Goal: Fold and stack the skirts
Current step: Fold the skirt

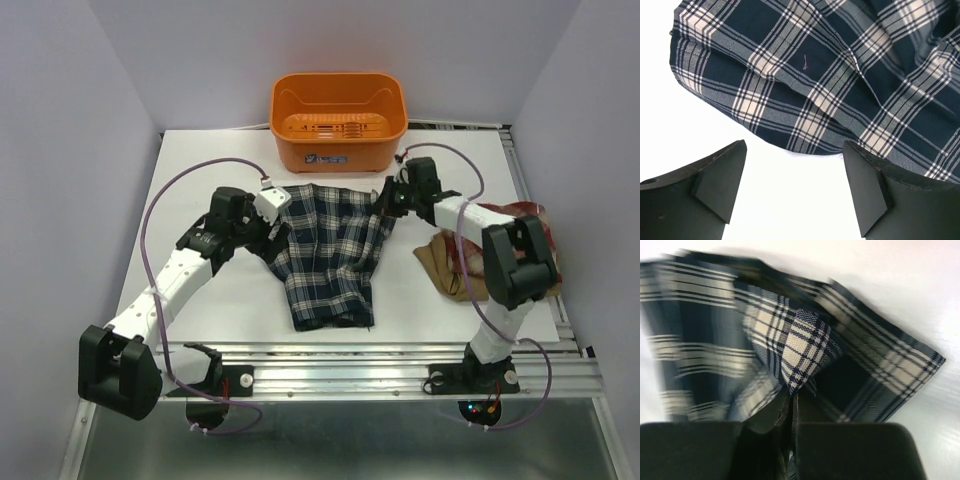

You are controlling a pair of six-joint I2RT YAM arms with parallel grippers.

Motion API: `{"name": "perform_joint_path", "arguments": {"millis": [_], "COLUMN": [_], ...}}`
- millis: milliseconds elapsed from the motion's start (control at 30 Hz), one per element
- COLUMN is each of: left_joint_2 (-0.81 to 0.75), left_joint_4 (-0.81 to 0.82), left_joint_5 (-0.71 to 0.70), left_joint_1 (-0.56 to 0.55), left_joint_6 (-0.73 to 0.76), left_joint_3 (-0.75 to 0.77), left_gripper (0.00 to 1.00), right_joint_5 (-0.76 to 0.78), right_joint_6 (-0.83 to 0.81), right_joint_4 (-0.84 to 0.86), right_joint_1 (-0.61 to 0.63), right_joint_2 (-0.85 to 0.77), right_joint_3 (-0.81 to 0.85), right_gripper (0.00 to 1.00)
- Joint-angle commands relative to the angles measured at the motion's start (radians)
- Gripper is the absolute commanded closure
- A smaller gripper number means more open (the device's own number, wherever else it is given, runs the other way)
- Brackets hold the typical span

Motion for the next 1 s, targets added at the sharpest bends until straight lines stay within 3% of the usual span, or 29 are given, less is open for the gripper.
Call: {"name": "perform_joint_path", "arguments": {"millis": [0,167,367,567,733,967], "left_joint_2": [0.007,-0.028,-0.007,0.157,0.332,0.467], "left_joint_4": [0.003,-0.026,-0.079,-0.100,-0.133,-0.155], "left_joint_5": [0.018,0.059,-0.050,-0.152,-0.177,-0.171], "left_joint_1": [-0.001,-0.022,-0.346,-0.606,-0.720,-0.825], "left_joint_6": [-0.004,0.070,0.127,0.136,0.189,0.228], "left_joint_3": [0.037,0.026,0.042,0.175,0.291,0.356], "left_gripper": [0.10,0.10,0.16,0.19,0.34,0.33], "right_joint_5": [0.052,0.148,0.163,0.160,0.145,0.123], "right_joint_6": [-0.045,-0.057,-0.063,-0.036,-0.019,0.000], "right_joint_4": [0.050,0.098,0.097,0.066,0.031,0.015], "right_joint_1": [-0.001,-0.001,-0.001,-0.001,-0.001,-0.001], "right_joint_2": [0.158,0.201,0.227,0.281,0.292,0.302], "right_joint_3": [0.018,0.008,0.017,0.046,0.049,0.069], "right_gripper": [0.99,0.99,0.99,0.99,0.99,0.99]}}
